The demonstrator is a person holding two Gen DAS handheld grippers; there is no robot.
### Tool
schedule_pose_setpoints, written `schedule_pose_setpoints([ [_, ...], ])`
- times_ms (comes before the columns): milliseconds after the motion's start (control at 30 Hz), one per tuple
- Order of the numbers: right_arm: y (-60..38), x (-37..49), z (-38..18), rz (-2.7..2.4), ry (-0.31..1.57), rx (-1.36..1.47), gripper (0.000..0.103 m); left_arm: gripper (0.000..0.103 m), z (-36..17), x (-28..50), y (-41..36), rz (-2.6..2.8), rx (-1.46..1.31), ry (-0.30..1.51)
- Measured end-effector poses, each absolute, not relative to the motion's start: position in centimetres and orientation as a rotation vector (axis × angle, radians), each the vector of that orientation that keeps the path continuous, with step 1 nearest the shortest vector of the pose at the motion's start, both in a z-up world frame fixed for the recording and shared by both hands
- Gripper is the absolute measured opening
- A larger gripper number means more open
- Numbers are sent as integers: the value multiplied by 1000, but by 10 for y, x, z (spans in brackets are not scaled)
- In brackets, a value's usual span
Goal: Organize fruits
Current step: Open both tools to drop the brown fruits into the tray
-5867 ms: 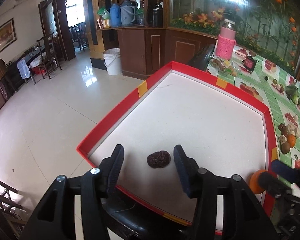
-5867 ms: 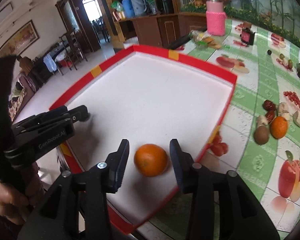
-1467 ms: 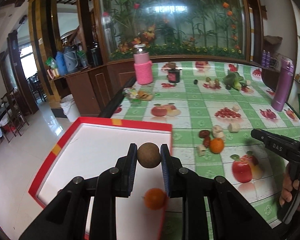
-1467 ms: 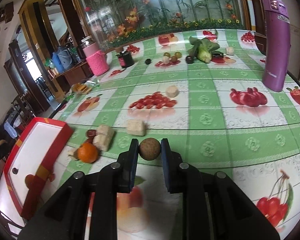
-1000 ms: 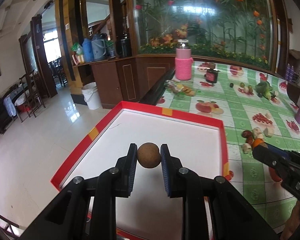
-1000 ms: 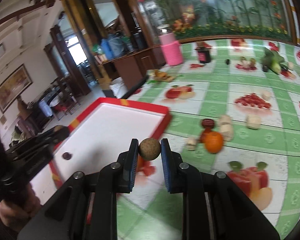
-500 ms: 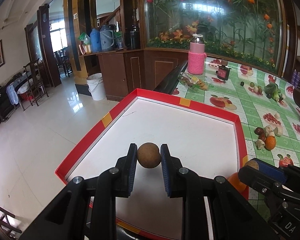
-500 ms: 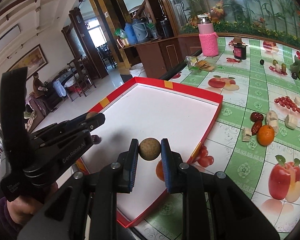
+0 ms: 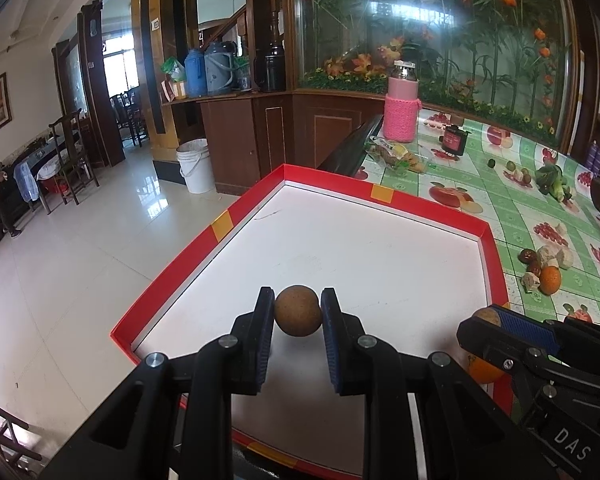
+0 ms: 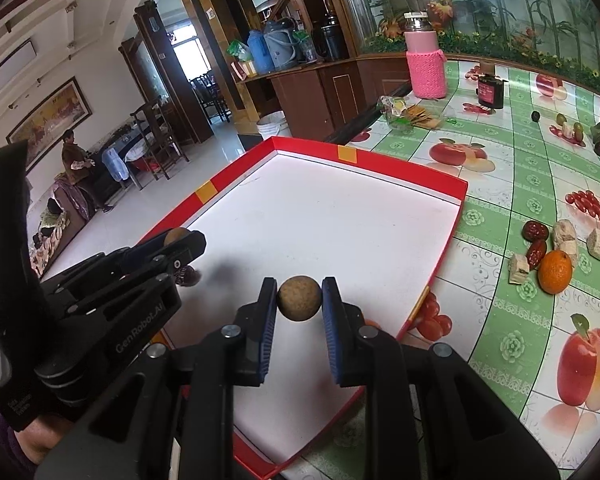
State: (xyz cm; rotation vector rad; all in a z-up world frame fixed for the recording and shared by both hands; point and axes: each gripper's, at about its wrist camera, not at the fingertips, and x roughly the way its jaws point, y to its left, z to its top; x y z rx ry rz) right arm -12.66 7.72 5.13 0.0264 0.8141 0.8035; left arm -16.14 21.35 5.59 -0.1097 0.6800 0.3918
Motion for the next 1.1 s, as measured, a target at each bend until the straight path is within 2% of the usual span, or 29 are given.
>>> schedule_pose_setpoints([
  [600, 98, -116, 36, 763, 901, -49, 25, 24, 44, -158, 225, 421, -114, 731],
  [767, 95, -115, 37, 759, 905, -52, 25, 43, 46, -158, 223, 436, -104, 735],
  [833, 91, -115, 40, 757, 895, -46, 29, 53, 47, -159, 222, 445, -100, 734],
  [900, 85, -114, 44, 758, 879, -25, 40, 56, 49, -159, 220, 449, -94, 732],
  [967, 73, -115, 50, 756, 844, 7, 41, 63, 50, -159, 220, 451, -91, 736],
  [1100, 45, -110, 59, 725, 793, 45, 42, 67, 51, -157, 216, 455, -90, 745],
])
